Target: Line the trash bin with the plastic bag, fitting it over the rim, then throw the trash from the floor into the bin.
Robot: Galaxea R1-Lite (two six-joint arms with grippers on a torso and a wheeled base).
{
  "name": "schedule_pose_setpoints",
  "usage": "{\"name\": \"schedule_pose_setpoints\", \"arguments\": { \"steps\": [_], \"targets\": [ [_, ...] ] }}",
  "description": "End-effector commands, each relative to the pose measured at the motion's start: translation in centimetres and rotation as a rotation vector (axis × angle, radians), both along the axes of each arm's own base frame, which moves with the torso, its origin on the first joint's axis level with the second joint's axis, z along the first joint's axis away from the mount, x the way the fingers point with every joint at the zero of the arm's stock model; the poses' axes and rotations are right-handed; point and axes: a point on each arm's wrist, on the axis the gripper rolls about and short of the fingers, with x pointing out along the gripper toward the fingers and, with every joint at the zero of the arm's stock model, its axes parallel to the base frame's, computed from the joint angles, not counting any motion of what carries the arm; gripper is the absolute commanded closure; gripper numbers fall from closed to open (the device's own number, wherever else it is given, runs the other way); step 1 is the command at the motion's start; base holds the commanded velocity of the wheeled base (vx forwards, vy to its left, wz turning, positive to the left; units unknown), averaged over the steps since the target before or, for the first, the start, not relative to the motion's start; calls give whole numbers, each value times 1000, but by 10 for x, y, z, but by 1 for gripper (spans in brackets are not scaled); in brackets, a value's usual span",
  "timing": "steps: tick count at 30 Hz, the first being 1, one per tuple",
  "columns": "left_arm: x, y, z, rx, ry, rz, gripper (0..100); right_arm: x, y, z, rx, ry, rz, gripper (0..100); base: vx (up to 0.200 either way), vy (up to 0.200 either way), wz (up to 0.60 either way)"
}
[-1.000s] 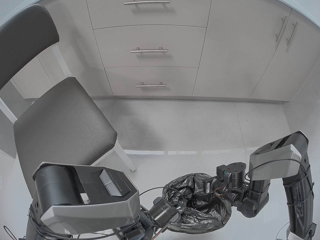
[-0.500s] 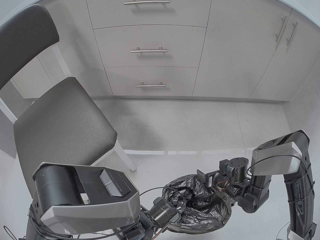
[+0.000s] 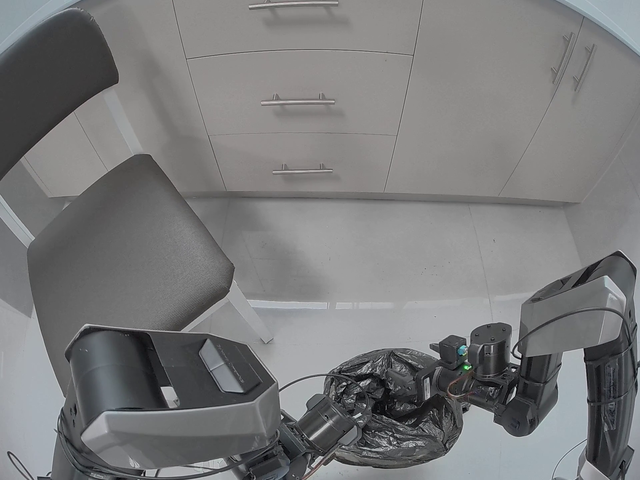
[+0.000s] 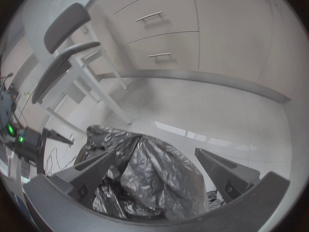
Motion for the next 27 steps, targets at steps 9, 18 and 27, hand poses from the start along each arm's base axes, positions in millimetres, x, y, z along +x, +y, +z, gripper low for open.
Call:
{"name": "schedule_pose_setpoints", "arguments": {
  "steps": [9, 18, 27],
  "targets": [
    [0, 0, -1, 2, 1, 0, 0, 0, -3, -28, -59, 50, -6, 0, 0, 0, 0],
    [0, 0, 0, 1, -1, 2, 0, 21, -4, -33, -51, 2, -133, 0, 0, 0, 0],
    [0, 0, -1, 2, 1, 2, 0, 34, -10, -27, 5, -28, -218, 0, 0, 0, 0]
  ]
}}
